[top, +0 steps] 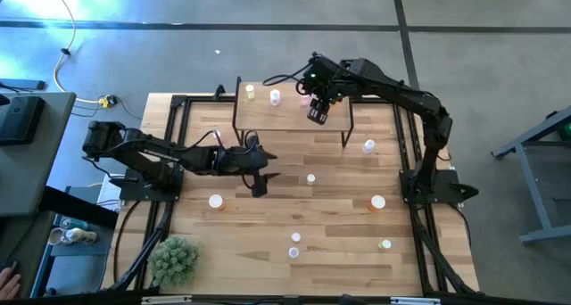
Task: Pick and place medicine bottles onto shelf by color
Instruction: Put the left orange pill bottle aligned with the other orange pill bottle on the shelf
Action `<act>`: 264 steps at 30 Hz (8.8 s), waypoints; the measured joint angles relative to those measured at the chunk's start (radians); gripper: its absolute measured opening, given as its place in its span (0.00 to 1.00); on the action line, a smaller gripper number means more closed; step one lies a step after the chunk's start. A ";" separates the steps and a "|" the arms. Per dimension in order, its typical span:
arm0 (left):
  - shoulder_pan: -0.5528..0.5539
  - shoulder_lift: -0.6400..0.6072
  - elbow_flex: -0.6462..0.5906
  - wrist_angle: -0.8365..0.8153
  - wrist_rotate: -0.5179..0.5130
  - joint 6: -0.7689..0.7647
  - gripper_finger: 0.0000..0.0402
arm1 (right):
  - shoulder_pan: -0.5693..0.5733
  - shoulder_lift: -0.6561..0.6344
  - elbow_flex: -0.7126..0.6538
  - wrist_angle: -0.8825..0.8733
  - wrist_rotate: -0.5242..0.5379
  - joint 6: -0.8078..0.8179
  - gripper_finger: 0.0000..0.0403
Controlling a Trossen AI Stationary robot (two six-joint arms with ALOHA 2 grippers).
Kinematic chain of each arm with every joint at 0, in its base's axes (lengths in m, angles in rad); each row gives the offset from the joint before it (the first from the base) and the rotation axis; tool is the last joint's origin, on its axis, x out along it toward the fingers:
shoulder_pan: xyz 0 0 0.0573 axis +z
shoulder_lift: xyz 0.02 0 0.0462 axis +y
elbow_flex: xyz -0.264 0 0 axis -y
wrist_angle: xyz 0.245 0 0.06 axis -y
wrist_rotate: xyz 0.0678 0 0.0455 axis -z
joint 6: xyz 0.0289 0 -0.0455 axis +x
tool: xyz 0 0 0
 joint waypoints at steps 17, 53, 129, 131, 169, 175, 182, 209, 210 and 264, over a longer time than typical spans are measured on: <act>0.012 -0.007 0.285 -0.604 0.003 0.040 0.72 | -0.032 -0.160 -0.002 -0.104 0.004 0.034 0.45; -0.273 -0.180 0.372 -1.219 0.179 -0.430 0.73 | -0.016 -0.713 -0.872 0.386 0.023 0.259 0.45; -0.462 -0.177 -0.114 -0.942 -0.011 -0.839 0.73 | -0.016 -0.712 -0.872 0.400 0.017 0.278 0.45; -0.462 -0.177 -0.114 -0.941 -0.010 -0.839 0.72 | -0.016 -0.712 -0.872 0.400 0.017 0.278 0.45; -0.359 -0.177 -0.112 -0.686 0.076 -0.613 0.49 | -0.016 -0.712 -0.872 0.354 -0.112 0.301 0.45; -0.291 -0.177 -0.112 -0.616 0.077 -0.508 0.49 | -0.016 -0.712 -0.872 0.357 -0.127 0.295 0.45; -0.225 -0.177 -0.112 -0.532 0.085 -0.406 0.49 | -0.016 -0.712 -0.871 0.418 -0.168 0.293 0.45; -0.035 -0.177 0.008 -0.362 0.097 -0.076 0.49 | 0.116 -0.644 -0.870 0.623 -0.210 0.174 0.74; -0.031 -0.177 0.014 -0.362 0.097 -0.069 0.49 | 0.125 -0.636 -0.870 0.641 -0.217 0.160 0.75; -0.007 -0.170 0.025 -0.028 -0.034 0.044 0.49 | 0.314 -0.201 -0.821 1.212 -0.375 0.058 0.60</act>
